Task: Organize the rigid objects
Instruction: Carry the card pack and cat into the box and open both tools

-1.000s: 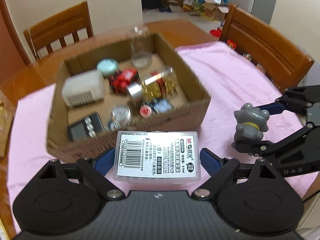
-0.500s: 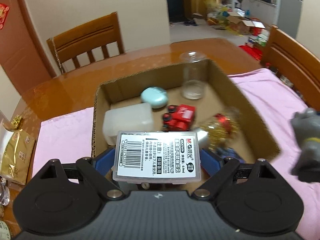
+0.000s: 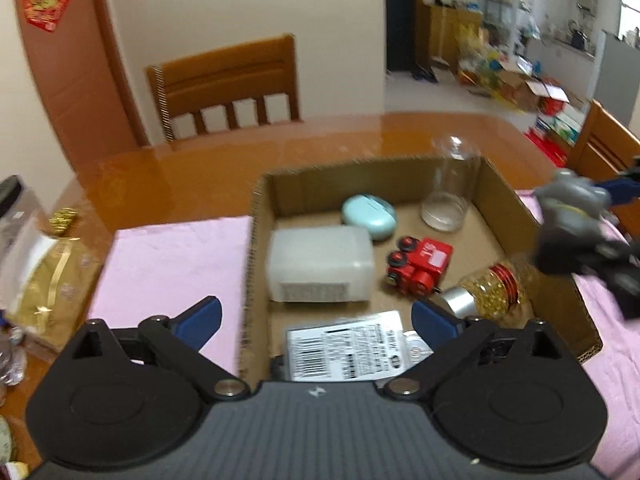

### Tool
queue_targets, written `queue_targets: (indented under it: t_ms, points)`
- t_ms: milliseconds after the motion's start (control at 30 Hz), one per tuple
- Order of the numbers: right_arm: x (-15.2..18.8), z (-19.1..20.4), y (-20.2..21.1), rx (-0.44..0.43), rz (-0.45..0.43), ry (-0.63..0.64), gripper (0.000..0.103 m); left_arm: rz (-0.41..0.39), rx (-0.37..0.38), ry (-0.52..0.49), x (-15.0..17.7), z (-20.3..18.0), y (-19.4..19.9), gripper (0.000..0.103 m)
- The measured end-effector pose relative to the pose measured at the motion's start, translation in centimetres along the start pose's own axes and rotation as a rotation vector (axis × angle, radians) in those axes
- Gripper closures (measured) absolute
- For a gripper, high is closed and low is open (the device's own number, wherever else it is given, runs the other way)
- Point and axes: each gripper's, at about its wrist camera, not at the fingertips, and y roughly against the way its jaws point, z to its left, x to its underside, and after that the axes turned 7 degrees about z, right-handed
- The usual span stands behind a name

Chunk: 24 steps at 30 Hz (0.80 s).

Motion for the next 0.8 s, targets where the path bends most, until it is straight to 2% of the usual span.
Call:
queue_targets:
  t_ms: [167, 233, 300, 367, 467, 633, 800]
  points:
    - [-2.7, -0.7, -3.3, 0.025, 0.007, -0.035, 0.023, -0.022, -0.017, 0.041, 0.5, 1.3, 2.6, 0.002]
    - [-3.1, -0.7, -3.8, 0.045, 0.005, -0.053, 0.008, -0.019, -0.025, 0.047, 0.6, 1.7, 3.4, 0.002]
    - [-3.1, -0.7, -3.4, 0.053, 0.001, -0.076, 0.0, -0.023, -0.024, 0.052, 0.5, 2.1, 4.0, 0.002]
    - [-3.0, -0.5, -2.7, 0.043, -0.001, -0.105, 0.0, -0.028, -0.027, 0.054, 0.5, 2.3, 4.7, 0.002]
    - [-2.8, 0.2, -1.7, 0.05, 0.057, -0.143, 0.0, -0.028, -0.029, 0.053, 0.3, 2.5, 5.7, 0.002]
    - [-1.8, 2.0, 0.6, 0.111, 0.174, -0.236, 0.0, 0.045, -0.019, 0.053, -0.1, 2.3, 6.5, 0.002]
    - [-0.6, 4.0, 3.1, 0.176, 0.206, -0.302, 0.0, 0.078, 0.004, 0.062, -0.2, 2.3, 7.5, 0.002]
